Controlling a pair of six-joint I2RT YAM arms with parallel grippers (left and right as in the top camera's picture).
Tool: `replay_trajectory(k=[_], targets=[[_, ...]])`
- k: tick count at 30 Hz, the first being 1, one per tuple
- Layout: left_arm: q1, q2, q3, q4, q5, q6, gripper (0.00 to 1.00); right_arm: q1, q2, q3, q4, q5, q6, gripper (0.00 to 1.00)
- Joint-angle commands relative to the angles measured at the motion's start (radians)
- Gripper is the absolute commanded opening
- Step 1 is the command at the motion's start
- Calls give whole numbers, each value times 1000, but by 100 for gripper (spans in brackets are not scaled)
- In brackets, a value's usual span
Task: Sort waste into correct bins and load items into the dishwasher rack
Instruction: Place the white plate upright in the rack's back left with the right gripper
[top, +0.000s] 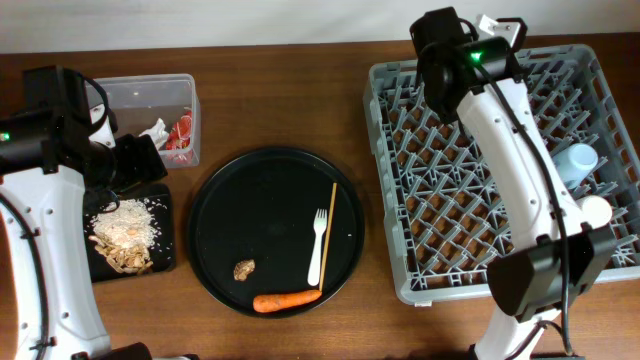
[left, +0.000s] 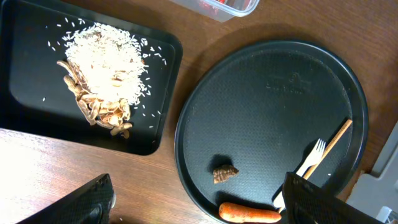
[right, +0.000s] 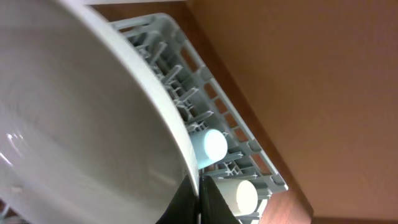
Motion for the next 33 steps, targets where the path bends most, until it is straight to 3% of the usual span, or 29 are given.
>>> replay_trajectory(k=[1, 13, 20, 21, 23, 24, 25, 31, 33], targets=[[6, -6, 1, -2, 3, -2, 87, -10, 31, -56, 46, 95, 64, 4], [6, -6, 1, -1, 3, -2, 87, 47, 99, -124, 105, -110, 64, 4], [6, -6, 0, -1, 3, -2, 87, 181, 98, -123, 105, -237, 64, 14], [6, -6, 1, -1, 3, -2, 86, 202, 98, -123, 102, -235, 63, 21], [6, -6, 1, -2, 3, -2, 87, 245, 97, -122, 83, -228, 60, 61], [6, -6, 0, -2, 3, -2, 87, 256, 92, -122, 73, -224, 60, 76], [6, -6, 0, -2, 3, -2, 87, 261, 86, -122, 64, -224, 60, 84], [6, -6, 0, -2, 3, -2, 87, 234, -43, -108, -16, -249, 60, 100], [6, -6, 0, -2, 4, -2, 87, 178, -127, -108, -44, -323, 60, 99]])
